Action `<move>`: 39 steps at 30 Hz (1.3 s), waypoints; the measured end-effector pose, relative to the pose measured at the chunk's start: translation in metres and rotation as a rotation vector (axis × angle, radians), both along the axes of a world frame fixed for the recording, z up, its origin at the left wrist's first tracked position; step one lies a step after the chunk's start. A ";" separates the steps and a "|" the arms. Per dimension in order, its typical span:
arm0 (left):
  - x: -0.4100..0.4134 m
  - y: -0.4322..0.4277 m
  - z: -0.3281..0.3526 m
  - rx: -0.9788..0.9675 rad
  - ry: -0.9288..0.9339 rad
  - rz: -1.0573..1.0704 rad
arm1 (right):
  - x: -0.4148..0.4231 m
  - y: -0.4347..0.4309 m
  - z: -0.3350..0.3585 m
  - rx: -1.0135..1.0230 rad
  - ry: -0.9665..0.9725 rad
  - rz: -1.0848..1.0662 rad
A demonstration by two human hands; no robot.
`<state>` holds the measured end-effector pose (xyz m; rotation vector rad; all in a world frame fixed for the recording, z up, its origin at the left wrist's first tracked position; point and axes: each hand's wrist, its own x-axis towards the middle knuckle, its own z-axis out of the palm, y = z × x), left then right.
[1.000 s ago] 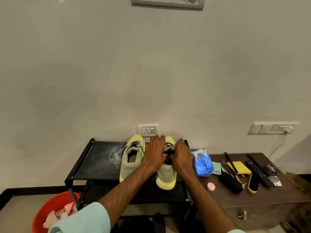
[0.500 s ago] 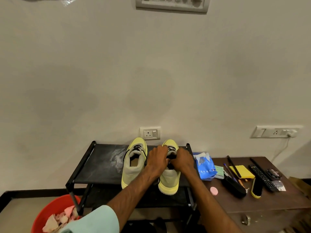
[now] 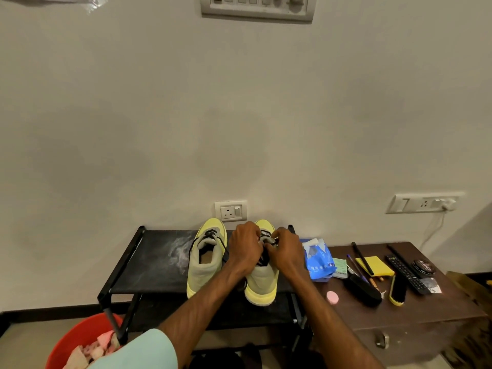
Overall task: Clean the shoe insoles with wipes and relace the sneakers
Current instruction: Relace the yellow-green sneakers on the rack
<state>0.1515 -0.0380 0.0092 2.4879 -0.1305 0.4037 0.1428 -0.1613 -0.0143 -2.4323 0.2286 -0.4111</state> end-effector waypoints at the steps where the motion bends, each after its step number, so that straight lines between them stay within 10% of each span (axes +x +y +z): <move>1: 0.002 -0.002 0.001 -0.019 0.003 -0.012 | 0.000 0.001 0.001 -0.007 0.008 -0.011; 28: -0.016 0.029 -0.008 0.042 -0.030 -0.249 | -0.009 0.006 -0.003 -0.011 0.046 0.067; 39: -0.037 0.103 0.015 -0.005 -0.146 -0.097 | -0.048 0.059 0.041 0.023 -0.220 0.198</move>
